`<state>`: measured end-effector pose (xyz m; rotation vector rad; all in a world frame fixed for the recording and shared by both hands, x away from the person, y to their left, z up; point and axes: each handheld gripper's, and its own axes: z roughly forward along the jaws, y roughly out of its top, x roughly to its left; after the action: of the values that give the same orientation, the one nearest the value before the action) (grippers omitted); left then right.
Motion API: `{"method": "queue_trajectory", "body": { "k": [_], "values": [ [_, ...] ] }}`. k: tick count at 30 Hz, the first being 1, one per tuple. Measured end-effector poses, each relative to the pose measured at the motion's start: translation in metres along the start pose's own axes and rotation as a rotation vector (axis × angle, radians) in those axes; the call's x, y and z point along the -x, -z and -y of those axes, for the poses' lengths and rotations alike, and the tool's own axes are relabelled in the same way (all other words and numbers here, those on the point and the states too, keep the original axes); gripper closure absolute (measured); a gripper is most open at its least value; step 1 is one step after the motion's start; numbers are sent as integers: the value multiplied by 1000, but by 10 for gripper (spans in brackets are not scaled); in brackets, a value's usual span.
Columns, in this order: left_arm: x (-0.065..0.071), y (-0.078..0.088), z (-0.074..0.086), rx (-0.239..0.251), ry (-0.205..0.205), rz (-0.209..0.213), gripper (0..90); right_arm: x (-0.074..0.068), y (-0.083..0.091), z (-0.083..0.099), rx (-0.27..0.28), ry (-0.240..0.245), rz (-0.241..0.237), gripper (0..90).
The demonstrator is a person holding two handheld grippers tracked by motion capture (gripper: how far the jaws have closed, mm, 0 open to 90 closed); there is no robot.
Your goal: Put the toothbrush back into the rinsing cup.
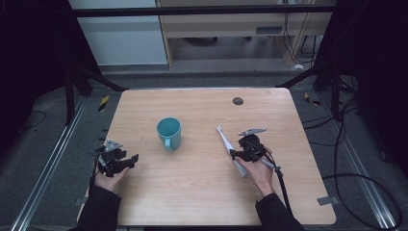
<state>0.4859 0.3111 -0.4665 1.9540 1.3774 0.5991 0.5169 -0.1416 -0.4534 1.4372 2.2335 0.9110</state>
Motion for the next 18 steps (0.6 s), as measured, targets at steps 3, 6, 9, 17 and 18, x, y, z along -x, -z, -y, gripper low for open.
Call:
{"method": "queue_trajectory", "body": {
  "k": [3,6,9,17,18],
  "values": [
    [0,0,0,2,-3,0,435,3,6,-9,-15,11,-15,410],
    [0,0,0,0,-8,-2,434,4,10,-18,-42,35,-20,412],
    [0,0,0,-1,-12,-3,433,3,11,-28,-84,65,-30,415],
    [1,-2,1,1,-38,-14,431,-1,6,-43,-191,97,-55,443],
    [2,-2,1,1,-42,-17,431,-2,4,-44,-203,102,-58,445]
  ]
}}
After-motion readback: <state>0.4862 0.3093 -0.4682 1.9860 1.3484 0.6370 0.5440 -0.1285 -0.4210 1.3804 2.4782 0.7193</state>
